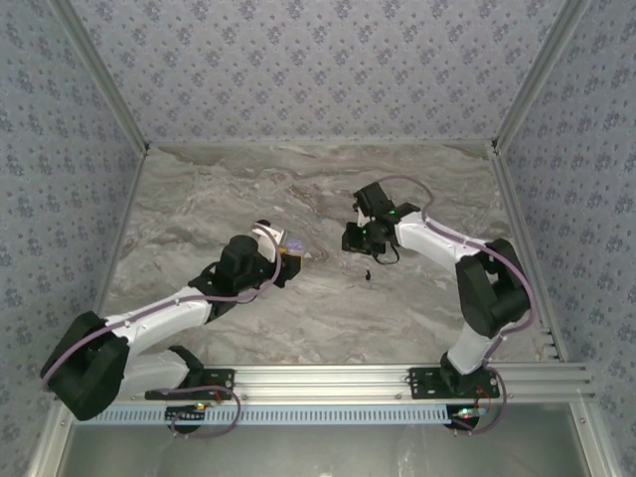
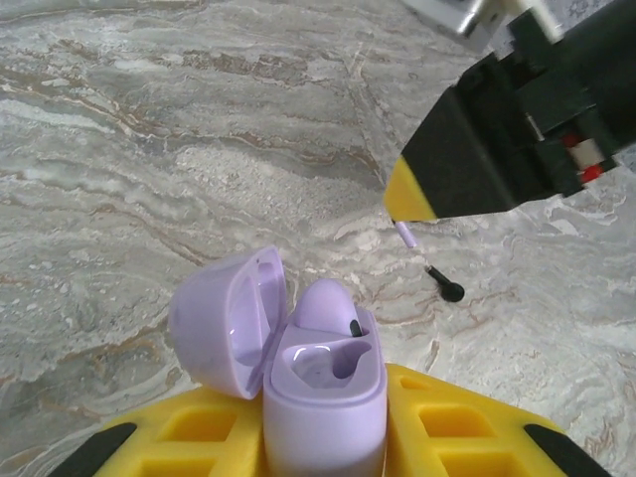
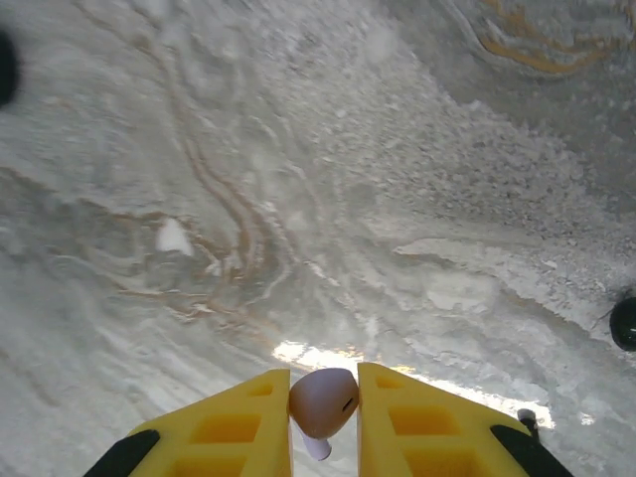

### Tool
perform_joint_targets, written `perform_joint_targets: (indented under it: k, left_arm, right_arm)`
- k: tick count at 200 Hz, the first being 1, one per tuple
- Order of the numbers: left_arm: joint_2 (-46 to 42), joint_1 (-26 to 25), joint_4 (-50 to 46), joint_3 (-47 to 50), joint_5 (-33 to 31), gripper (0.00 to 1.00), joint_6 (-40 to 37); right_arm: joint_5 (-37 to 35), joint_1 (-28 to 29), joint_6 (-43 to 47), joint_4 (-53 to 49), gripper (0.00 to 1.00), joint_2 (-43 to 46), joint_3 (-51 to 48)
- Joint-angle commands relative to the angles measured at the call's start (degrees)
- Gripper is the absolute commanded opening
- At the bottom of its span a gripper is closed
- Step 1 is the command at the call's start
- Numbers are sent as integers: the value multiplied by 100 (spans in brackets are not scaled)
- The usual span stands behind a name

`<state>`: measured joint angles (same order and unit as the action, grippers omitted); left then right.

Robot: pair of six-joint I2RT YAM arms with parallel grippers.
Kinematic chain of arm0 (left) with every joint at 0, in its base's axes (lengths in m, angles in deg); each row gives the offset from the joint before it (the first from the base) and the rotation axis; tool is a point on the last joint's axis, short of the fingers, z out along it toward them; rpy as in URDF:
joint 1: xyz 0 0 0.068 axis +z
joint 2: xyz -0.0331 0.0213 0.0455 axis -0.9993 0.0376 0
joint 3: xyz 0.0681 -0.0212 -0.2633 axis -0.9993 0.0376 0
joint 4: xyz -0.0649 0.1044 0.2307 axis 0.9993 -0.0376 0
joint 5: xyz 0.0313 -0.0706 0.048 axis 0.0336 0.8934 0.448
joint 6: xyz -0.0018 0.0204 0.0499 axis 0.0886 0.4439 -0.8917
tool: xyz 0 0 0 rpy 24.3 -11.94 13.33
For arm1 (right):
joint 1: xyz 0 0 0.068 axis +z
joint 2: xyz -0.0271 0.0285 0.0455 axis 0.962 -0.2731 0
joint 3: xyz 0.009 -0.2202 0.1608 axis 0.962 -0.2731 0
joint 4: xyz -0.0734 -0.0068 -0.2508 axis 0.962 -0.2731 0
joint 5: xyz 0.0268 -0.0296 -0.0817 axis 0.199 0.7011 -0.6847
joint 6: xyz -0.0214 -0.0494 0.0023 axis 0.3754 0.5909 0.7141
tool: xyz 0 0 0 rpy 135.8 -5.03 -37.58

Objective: Insert the wireless bluetooth earbuds into the charging case

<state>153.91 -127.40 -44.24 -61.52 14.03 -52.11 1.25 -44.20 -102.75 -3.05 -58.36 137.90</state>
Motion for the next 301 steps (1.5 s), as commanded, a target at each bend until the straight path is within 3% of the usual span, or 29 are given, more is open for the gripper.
perform_joint_targets:
  k: [1,100,301]
  left_arm:
    - [181,-41,1018,42,207,28,93]
    - [928,-66,2432,-99,800,29,198]
    - [1203,-364,2978,-743,875,28,550]
  right_arm:
    - [265,-56,-101,408,21,529,-107]
    - [680,65,-68,1204,21,1621,-138]
    - [630,639,233,1549,22,2046,94]
